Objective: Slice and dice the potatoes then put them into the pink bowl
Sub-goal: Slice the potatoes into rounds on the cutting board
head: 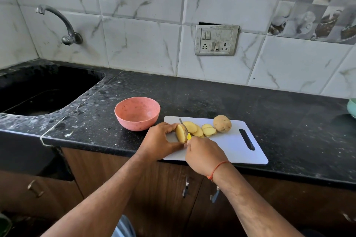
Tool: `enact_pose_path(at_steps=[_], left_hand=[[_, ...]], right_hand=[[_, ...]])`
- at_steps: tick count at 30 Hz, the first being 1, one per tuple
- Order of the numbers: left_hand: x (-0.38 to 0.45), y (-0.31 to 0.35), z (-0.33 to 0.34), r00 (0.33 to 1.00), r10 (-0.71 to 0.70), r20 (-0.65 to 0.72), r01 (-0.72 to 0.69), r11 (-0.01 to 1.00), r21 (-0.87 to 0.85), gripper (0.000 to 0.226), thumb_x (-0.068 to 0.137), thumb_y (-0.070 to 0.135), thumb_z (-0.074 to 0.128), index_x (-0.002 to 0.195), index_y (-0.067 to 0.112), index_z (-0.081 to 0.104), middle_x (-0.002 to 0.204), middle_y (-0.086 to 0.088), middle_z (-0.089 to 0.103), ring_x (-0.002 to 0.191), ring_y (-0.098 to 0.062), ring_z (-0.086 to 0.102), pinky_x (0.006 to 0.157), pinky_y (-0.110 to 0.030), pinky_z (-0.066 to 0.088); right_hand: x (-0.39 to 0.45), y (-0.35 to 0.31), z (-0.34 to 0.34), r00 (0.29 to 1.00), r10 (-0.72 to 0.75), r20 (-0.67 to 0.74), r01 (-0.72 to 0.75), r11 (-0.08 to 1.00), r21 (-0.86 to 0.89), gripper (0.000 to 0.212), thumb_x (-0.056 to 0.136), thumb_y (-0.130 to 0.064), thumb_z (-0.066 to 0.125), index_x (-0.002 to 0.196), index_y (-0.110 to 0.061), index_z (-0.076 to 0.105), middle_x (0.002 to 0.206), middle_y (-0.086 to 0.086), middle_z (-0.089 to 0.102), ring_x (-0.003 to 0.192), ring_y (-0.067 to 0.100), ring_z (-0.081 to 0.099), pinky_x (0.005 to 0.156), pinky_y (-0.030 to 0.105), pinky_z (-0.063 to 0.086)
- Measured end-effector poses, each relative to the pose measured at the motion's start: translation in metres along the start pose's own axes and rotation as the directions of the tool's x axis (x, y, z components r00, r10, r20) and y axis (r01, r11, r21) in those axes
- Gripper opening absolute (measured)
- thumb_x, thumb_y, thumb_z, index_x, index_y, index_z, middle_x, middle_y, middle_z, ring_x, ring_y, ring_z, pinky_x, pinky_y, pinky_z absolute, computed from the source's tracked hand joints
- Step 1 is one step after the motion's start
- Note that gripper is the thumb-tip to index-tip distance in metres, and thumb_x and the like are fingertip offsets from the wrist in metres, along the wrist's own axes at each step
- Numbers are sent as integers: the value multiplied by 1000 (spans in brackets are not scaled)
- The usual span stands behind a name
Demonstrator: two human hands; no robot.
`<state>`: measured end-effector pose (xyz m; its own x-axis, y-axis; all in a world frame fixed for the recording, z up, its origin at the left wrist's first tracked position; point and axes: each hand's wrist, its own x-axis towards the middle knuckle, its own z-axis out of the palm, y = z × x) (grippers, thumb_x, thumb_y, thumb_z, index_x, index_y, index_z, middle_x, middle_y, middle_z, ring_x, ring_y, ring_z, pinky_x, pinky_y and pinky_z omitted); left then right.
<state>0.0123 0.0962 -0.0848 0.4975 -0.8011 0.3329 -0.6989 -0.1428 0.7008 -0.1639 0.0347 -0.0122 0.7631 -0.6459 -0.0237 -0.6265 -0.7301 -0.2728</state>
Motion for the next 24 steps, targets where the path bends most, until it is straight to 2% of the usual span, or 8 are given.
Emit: enact_pose_path(at_steps=[2, 6, 9, 13, 18, 21, 22, 24], left_hand=[[-1, 1, -1, 1000, -1, -4, 1, 1000, -2, 64, 68, 59, 92, 125, 35, 76, 109, 17, 69, 103, 4, 65, 93, -20, 51], [0, 0, -1, 999, -33, 4, 33, 999, -5, 80, 63, 64, 92, 134, 32, 73, 118, 22, 68, 111, 7, 63, 99, -15, 49], [-2, 3, -2, 1000, -26, -3, 26, 1000, 10, 79, 67, 60, 93, 137, 32, 71, 121, 20, 68, 111, 6, 63, 94, -7, 43], [-4, 9, -5, 1000, -6, -2, 6, 1000, 7, 66, 69, 59, 92, 129, 38, 74, 112, 19, 70, 105, 3, 65, 93, -20, 51], [-5, 11, -7, 1000, -15, 22, 15, 1000, -8, 71, 68, 57, 93, 131, 33, 73, 117, 15, 70, 107, 2, 65, 99, -27, 53], [-7, 10, -2, 999, -47, -4, 47, 999, -11, 107, 67, 57, 94, 158, 22, 49, 140, 11, 61, 123, 1, 57, 109, -22, 46], [-8, 9, -2, 999, -44, -1, 44, 999, -23, 117, 69, 55, 93, 165, 23, 35, 151, 11, 52, 133, 0, 50, 115, -23, 41], [-11, 9, -3, 999, 39, 5, -39, 999, -6, 120, 79, 48, 88, 171, 29, 12, 170, 13, 23, 155, -1, 24, 125, -26, 24]], right_hand=[[0, -1, 0, 1000, -3, -1, 3, 1000, -4, 20, 106, -30, 43, 106, -21, 61, 98, 4, 65, 88, 23, 58, 70, 34, 42], [-13, 6, 5, 1000, -2, 5, 2, 999, -34, 26, 108, -34, 39, 113, -19, 59, 94, 1, 62, 86, 19, 58, 70, 35, 47], [-13, 4, 1, 1000, -2, 5, 2, 1000, -31, 24, 107, -32, 40, 111, -19, 60, 93, 3, 60, 85, 21, 56, 69, 34, 43], [-4, -1, -3, 1000, -6, 18, 7, 1000, -15, 20, 106, -29, 44, 107, -20, 61, 93, 2, 61, 88, 22, 58, 69, 33, 42], [-8, 3, 1, 1000, -18, 5, 19, 999, -45, 22, 107, -29, 43, 114, -19, 61, 93, 2, 62, 86, 20, 58, 67, 32, 42], [-8, 2, 0, 1000, -10, 4, 10, 998, -55, 22, 106, -29, 43, 114, -19, 62, 92, 2, 61, 85, 20, 58, 68, 32, 43], [-7, 2, 0, 1000, -8, 4, 8, 998, -64, 22, 106, -29, 44, 114, -19, 62, 95, 3, 64, 85, 20, 58, 68, 33, 43], [-6, 0, 0, 1000, -2, 1, 3, 997, -81, 21, 106, -30, 45, 115, -20, 61, 101, 4, 67, 88, 21, 61, 69, 33, 46]])
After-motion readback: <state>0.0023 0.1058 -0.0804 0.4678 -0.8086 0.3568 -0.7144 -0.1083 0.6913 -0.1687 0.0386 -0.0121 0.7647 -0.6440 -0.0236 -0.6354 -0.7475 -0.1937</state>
